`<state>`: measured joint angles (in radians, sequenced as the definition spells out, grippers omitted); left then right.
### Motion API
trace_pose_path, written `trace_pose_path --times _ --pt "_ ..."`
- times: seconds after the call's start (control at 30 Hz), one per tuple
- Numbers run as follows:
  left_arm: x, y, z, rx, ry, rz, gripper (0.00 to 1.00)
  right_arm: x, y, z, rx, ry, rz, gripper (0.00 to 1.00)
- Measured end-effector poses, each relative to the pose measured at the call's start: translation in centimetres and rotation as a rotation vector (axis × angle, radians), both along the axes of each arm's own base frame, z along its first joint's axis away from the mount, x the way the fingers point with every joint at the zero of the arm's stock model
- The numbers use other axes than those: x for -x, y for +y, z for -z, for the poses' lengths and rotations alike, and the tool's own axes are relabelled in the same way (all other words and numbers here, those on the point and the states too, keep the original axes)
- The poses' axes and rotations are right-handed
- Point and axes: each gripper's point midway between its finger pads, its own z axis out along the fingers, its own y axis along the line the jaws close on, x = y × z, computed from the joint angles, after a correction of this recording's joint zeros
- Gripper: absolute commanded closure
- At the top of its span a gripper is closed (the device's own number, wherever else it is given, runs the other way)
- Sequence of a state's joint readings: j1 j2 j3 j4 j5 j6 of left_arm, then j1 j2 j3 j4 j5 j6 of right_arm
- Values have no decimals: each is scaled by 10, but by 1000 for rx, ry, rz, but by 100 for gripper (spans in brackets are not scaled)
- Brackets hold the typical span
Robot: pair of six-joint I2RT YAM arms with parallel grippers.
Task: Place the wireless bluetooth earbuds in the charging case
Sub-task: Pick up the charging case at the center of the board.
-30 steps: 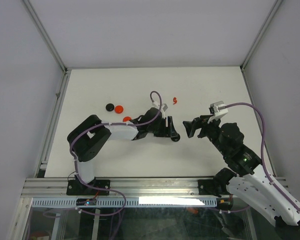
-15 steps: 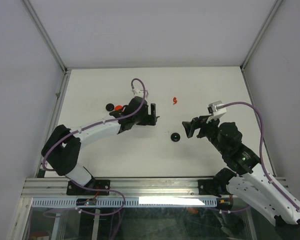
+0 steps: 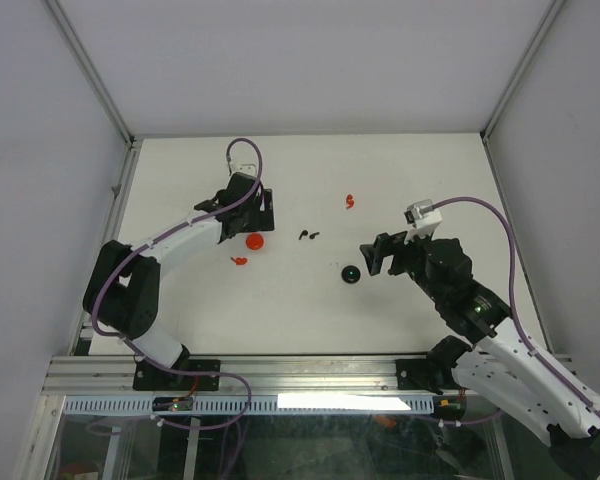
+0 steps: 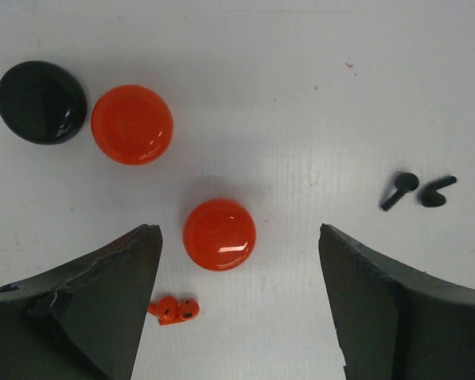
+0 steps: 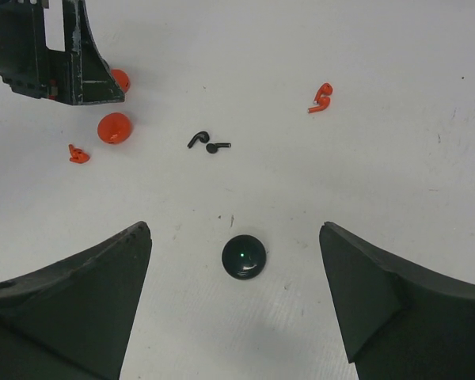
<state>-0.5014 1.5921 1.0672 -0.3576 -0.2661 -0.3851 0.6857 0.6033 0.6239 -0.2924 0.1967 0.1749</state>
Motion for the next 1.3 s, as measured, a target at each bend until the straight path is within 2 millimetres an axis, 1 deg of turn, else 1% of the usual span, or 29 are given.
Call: trace_pose_path --times 0.2,0.43,0.73,0.9,1.07,1.2,1.3 --pt "-1 14 29 -49 99 -19 20 -2 3 9 21 27 -3 9" --pt "6 9 49 -53 183 8 29 -3 3 9 22 28 -3 9" --pt "9 9 75 -83 253 10 34 -3 7 16 35 52 -20 9" --pt "4 8 77 -94 256 15 46 -3 9 18 36 58 -28 9" --pt "4 7 77 -104 253 23 51 -2 13 21 39 72 -50 9" --pt "7 -1 75 -104 240 41 54 -2 23 24 26 78 -92 7" --pt "14 -15 70 -83 222 64 56 -3 33 35 8 81 -129 7"
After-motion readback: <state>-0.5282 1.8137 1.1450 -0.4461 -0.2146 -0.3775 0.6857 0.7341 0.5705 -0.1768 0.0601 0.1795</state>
